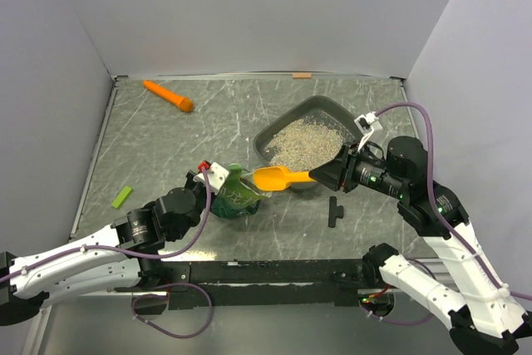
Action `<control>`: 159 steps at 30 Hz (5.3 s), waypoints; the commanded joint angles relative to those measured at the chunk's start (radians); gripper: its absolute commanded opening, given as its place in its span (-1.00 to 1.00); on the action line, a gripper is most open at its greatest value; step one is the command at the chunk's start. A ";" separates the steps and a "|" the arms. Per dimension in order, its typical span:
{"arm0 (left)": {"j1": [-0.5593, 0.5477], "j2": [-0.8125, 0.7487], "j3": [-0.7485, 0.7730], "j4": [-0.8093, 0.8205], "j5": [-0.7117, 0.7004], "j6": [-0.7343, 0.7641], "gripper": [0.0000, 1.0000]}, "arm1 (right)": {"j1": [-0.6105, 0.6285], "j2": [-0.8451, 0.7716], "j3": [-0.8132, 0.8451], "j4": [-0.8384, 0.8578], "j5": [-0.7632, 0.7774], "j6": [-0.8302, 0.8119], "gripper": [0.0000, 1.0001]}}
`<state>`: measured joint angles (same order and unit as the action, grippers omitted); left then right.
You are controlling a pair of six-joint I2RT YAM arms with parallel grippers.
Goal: Fill the litter box with clean litter
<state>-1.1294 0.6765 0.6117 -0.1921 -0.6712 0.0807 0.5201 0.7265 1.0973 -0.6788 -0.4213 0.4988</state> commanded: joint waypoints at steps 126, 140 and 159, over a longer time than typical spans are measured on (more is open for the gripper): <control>-0.138 0.239 -0.024 0.140 -0.004 -0.015 -0.98 | -0.091 -0.796 -0.933 0.344 -0.019 0.854 -1.00; -0.184 0.271 -0.026 0.155 -0.030 -0.012 -0.98 | -0.091 -0.845 -0.817 0.107 0.070 0.781 -1.00; -0.191 0.239 -0.013 0.115 -0.116 -0.013 -0.99 | -0.089 -1.007 -0.680 -0.166 0.239 0.810 -1.00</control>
<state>-1.3170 0.9329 0.5930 -0.0284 -0.7124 0.0669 0.4377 0.0132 0.3676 -0.6872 -0.2764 1.3090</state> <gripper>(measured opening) 0.012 0.338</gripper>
